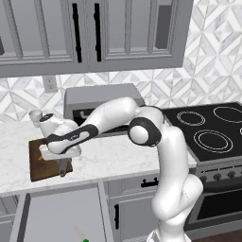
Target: Place the appropriate cutting tool for cutting the carrot skin on the cutting board.
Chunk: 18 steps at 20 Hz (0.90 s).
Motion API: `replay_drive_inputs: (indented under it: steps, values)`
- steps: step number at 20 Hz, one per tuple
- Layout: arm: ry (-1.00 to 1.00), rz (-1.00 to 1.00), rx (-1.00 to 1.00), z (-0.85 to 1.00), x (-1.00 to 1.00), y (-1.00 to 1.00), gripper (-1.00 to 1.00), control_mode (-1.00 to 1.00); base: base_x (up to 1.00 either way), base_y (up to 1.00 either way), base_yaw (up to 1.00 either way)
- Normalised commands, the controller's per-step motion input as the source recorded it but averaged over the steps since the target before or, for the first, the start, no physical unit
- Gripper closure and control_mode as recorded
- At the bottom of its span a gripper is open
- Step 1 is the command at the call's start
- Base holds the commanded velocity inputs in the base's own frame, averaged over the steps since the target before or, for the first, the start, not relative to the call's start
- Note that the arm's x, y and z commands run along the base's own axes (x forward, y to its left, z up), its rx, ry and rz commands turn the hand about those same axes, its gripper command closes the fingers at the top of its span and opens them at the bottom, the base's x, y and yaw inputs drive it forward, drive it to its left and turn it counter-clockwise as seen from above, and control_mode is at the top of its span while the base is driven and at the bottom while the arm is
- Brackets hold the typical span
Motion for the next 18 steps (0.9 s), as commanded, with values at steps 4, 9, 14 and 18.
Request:
replay_drive_inputs:
  steps: [4, 9, 14, 18]
  values:
    - [-0.01, -0.06, 0.0, 0.0, 0.35, 0.0, 1.0, -1.0, 0.0, 0.0, 0.0]
    - [-0.02, -0.06, 0.0, 0.0, 0.23, 0.0, 1.0, -1.0, 0.0, 0.0, 0.0]
    - [-0.04, -0.05, 0.0, 0.0, 0.18, 0.05, 1.0, -1.0, 0.0, 0.0, 0.0]
    - [-0.05, -0.05, 0.0, 0.0, 0.23, 0.04, 1.0, -1.0, 0.0, 0.0, 0.0]
